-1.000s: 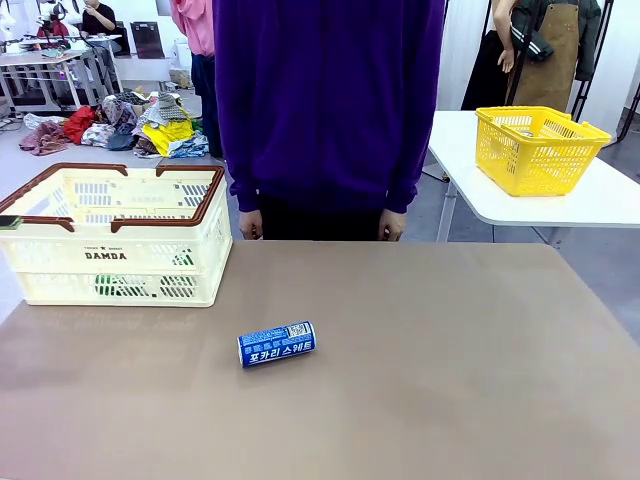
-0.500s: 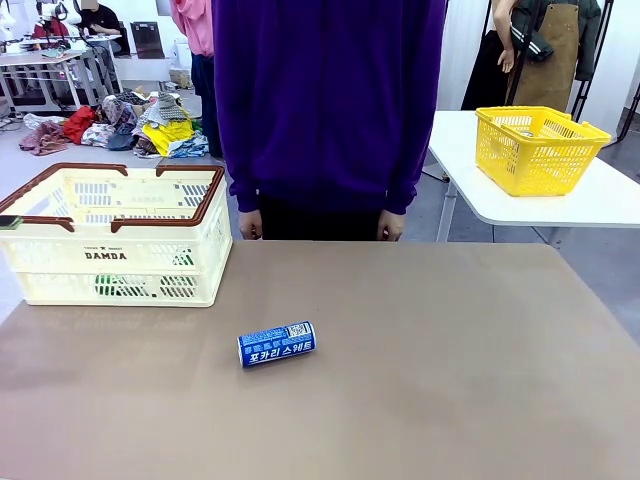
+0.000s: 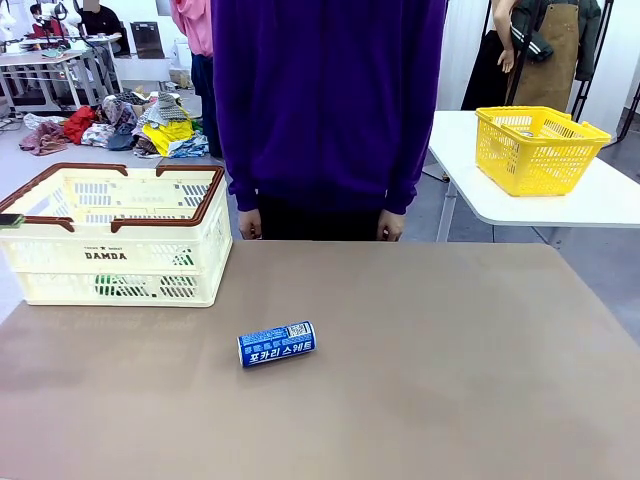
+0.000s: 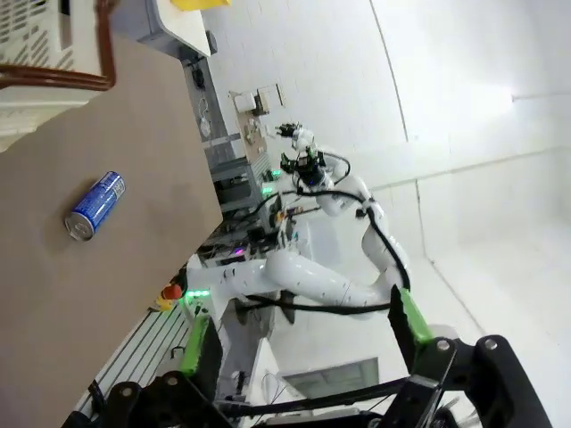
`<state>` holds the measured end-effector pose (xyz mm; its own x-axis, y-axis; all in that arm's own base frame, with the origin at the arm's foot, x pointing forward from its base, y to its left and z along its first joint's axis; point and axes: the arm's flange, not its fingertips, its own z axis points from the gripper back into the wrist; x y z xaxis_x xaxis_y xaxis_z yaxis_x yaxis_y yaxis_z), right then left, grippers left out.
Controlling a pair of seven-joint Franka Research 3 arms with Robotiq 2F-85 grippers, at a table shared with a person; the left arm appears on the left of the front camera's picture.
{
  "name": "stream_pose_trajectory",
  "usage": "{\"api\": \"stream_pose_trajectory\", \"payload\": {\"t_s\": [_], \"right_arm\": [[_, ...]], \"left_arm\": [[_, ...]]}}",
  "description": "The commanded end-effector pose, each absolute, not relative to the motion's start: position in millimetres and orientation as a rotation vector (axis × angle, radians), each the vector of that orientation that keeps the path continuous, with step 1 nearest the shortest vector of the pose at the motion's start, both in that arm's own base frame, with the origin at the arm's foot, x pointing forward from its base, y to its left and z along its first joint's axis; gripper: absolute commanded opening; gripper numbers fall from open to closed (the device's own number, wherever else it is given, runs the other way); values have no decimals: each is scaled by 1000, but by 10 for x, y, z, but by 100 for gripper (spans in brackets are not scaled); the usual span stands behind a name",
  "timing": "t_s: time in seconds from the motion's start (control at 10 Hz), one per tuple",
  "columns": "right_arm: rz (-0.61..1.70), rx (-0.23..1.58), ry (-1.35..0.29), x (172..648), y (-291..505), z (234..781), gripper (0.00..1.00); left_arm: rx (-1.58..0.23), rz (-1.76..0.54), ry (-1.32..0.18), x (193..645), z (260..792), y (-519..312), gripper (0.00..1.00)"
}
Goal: Place the drinks into the Shopping basket.
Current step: Pick up one drink and place it into the Shopping basket.
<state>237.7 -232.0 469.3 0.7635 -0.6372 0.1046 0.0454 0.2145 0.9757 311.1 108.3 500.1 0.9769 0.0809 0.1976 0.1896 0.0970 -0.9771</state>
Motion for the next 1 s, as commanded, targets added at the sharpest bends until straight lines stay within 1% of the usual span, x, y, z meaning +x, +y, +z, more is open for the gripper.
{"api": "stream_pose_trajectory", "payload": {"t_s": [0.0,0.2,0.4,0.5,0.7,0.8,0.9], "right_arm": [[-499,1295,-580,2395,-2328,4719,100],[-499,1295,-580,2395,-2328,4719,100],[-499,1295,-580,2395,-2328,4719,100],[-499,1295,-580,2395,-2328,4719,100],[-499,1295,-580,2395,-2328,4719,100],[-499,1295,-580,2395,-2328,4719,100],[-499,1295,-580,2395,-2328,4719,100]], "left_arm": [[-1400,-327,-154,3104,5372,498,100],[-1203,-502,-38,3007,5618,-448,100],[-957,-550,-51,2826,5633,-1329,100],[-877,-522,-87,2770,5566,-1623,100],[-685,-392,-147,2655,5296,-2184,100],[-584,-329,-154,2641,5143,-2404,100],[-420,-265,-170,2651,4957,-2623,100]]}}
